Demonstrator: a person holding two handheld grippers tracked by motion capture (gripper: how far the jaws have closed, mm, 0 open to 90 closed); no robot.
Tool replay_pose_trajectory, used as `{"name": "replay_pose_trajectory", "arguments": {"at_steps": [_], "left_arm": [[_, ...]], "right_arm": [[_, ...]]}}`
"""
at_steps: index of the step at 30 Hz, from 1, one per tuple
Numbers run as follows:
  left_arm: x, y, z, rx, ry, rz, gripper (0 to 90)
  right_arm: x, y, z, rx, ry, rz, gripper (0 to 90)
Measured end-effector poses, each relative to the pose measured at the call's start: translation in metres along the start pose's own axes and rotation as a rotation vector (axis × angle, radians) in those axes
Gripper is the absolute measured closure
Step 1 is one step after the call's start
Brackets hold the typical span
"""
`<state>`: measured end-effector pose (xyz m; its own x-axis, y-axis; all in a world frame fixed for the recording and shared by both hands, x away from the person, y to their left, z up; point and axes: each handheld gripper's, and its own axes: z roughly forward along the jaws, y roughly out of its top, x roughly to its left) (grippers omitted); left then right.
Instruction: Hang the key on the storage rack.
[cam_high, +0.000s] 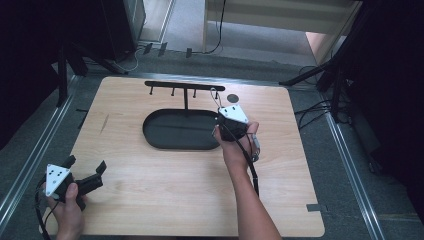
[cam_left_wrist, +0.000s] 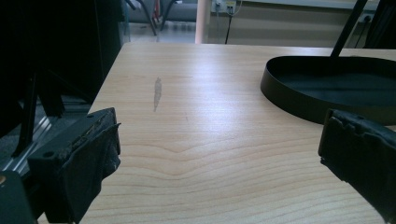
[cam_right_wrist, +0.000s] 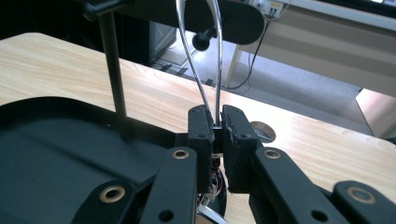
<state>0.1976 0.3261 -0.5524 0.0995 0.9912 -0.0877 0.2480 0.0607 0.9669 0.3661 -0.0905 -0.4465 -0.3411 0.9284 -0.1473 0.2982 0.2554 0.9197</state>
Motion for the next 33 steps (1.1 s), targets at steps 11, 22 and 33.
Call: {"name": "replay_pose_trajectory", "arguments": {"at_steps": [11, 22, 33], "left_arm": [[0.000, 0.000, 0.000, -0.001, -0.001, -0.002, 0.0], [0.000, 0.000, 0.000, -0.001, 0.000, -0.002, 0.0], [0.000, 0.000, 0.000, 0.000, 0.000, -0.004, 0.0]], "right_arm": [[0.000, -0.005, 0.019, 0.054, -0.023, 0.016, 83.5], [-0.004, -0.010, 0.027, 0.056, 0.045, 0.048, 70.8], [-0.010, -0.008, 0.021, -0.013, 0.029, 0.021, 40.8]]}}
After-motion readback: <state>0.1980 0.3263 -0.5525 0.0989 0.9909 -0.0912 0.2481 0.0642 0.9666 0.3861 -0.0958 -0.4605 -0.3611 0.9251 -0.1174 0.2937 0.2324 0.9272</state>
